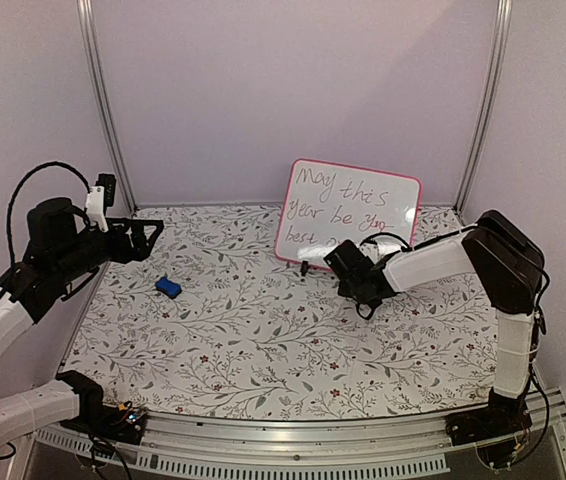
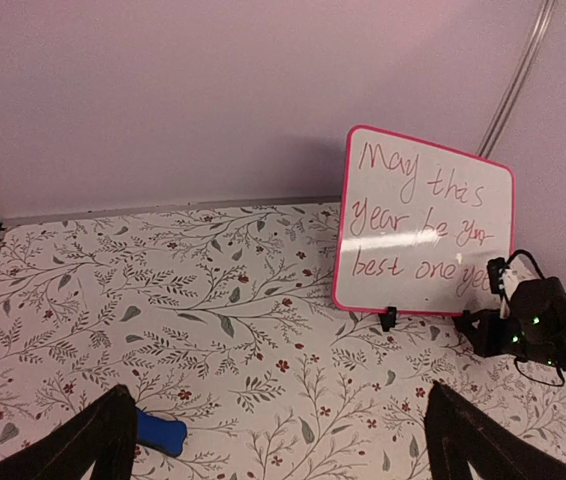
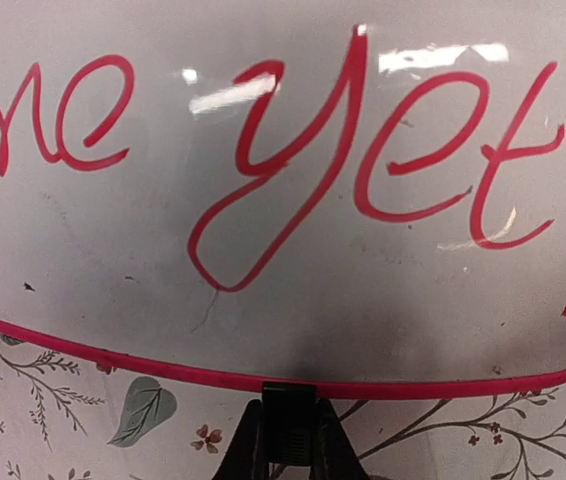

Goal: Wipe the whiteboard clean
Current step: Move the whiteboard to the center of the board.

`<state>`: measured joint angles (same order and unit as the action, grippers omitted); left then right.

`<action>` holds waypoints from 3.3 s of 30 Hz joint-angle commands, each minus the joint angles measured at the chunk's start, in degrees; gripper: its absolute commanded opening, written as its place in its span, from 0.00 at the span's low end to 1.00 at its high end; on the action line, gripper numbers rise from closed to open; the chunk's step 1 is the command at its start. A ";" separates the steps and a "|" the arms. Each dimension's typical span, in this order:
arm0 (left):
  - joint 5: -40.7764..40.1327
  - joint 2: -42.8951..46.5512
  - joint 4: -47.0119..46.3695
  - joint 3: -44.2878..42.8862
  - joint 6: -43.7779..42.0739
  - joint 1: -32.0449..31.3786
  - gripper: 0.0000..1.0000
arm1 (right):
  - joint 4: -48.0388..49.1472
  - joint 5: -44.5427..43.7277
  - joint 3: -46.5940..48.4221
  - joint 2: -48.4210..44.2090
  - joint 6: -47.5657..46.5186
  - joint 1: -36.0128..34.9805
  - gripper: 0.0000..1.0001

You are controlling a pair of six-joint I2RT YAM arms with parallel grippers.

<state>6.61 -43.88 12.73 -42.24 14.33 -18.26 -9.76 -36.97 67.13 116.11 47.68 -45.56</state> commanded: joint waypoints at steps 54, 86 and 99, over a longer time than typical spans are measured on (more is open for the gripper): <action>-0.06 -0.14 -0.64 0.57 -0.65 -0.63 1.00 | 16.60 15.39 -4.98 -0.09 -11.35 -7.90 0.00; -0.72 -0.20 -0.47 0.49 -0.60 -0.63 1.00 | 10.62 7.85 -6.10 -2.69 -8.33 -7.93 0.33; -0.77 -0.11 -0.47 0.55 -0.56 -0.55 1.00 | 2.91 0.48 -5.63 -2.67 -2.33 -6.71 0.33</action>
<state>6.55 -44.31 12.73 -42.19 14.33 -18.26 -1.50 -34.28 61.17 114.48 42.52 -53.17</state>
